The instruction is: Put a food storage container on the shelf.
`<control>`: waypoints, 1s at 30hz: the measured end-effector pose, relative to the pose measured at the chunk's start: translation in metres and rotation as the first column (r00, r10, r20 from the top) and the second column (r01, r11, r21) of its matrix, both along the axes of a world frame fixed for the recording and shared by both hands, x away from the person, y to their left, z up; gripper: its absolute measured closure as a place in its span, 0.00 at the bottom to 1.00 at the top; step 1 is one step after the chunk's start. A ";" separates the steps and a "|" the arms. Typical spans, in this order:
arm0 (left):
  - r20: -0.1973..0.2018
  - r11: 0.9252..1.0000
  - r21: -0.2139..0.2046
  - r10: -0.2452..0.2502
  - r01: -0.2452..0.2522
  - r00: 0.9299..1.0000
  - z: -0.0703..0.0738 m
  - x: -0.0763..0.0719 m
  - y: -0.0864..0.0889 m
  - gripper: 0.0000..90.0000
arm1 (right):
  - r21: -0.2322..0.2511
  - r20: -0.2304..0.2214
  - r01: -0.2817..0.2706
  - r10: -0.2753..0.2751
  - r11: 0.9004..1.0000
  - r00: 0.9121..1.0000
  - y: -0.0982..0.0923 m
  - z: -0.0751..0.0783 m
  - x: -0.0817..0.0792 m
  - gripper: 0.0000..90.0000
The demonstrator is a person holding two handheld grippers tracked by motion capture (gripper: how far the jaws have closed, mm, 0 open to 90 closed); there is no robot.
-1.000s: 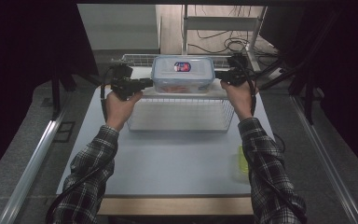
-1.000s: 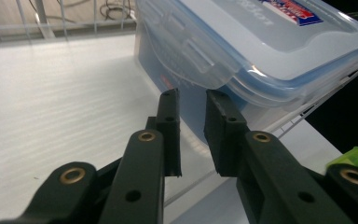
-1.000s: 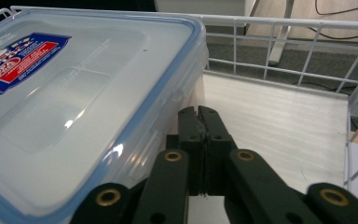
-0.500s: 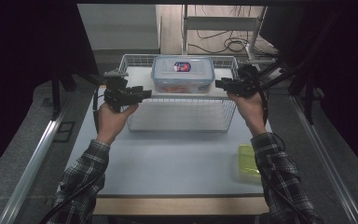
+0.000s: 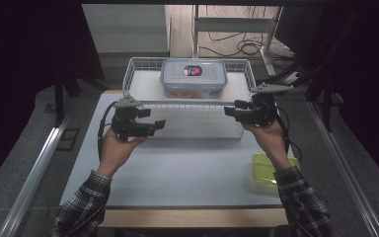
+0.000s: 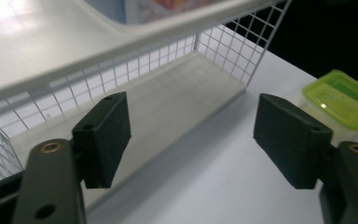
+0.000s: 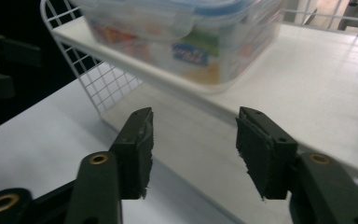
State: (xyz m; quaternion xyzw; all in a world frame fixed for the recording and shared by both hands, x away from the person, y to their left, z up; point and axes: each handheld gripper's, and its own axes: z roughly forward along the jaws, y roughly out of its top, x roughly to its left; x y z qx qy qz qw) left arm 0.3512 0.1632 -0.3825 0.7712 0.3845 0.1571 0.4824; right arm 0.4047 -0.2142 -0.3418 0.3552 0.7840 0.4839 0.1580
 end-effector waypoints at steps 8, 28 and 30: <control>-0.006 0.999 0.040 -0.026 0.027 1.000 -0.022 -0.022 -0.003 0.22 | -0.022 0.012 -0.038 0.038 0.999 0.999 -0.001 -0.017 -0.024 0.34; -0.078 0.999 -0.010 -0.048 0.048 0.996 -0.070 -0.057 -0.001 0.13 | -0.059 -0.011 -0.035 0.035 0.998 0.999 -0.009 -0.079 -0.060 0.15; -0.076 0.998 -0.006 -0.056 0.056 0.996 -0.073 -0.061 0.000 0.11 | -0.052 -0.010 -0.030 0.030 0.998 1.000 -0.011 -0.084 -0.063 0.13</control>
